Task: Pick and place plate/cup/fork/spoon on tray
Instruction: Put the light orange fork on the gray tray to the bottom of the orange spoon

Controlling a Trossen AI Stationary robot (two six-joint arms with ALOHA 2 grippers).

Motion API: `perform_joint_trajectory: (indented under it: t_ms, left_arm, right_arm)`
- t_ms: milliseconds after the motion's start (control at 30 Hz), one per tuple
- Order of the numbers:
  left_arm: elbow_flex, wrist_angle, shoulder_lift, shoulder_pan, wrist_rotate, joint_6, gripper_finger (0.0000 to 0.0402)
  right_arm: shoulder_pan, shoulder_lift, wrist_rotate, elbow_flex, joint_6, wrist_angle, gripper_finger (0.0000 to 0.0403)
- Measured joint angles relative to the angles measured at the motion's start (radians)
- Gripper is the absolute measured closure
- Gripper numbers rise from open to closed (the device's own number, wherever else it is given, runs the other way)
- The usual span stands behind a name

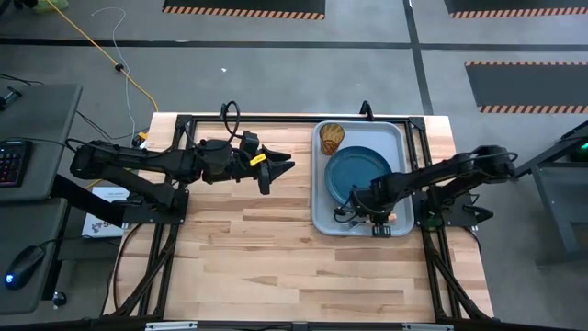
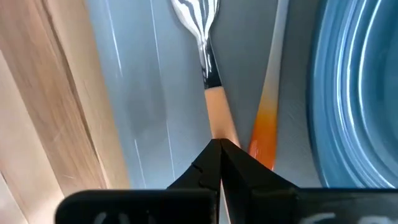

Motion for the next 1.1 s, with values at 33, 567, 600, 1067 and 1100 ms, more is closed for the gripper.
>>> perform_joint_trajectory:
  t_ms: [33,567,600,1067,1100]
  left_arm:
    - [0.000,0.000,0.000,0.000,0.000,-0.001,0.0245]
    - [0.000,-0.002,0.000,0.000,0.001,0.001,0.0245]
    - [0.000,-0.002,0.000,0.000,0.001,0.001,0.0245]
    - [0.000,-0.015,0.000,0.000,0.009,0.001,0.0245]
    - [0.000,-0.015,0.000,0.000,0.014,0.001,0.0245]
  right_arm:
    - [0.000,0.006,0.000,0.001,0.000,0.003,0.0403]
    - [0.001,0.013,-0.045,-0.001,0.219,0.148,0.0403]
    - [0.001,0.013,-0.041,-0.001,0.236,0.161,0.0403]
    - [0.001,0.014,-0.007,-0.001,0.360,0.191,0.0403]
    - [0.001,0.014,-0.006,-0.001,0.373,0.191,0.0403]
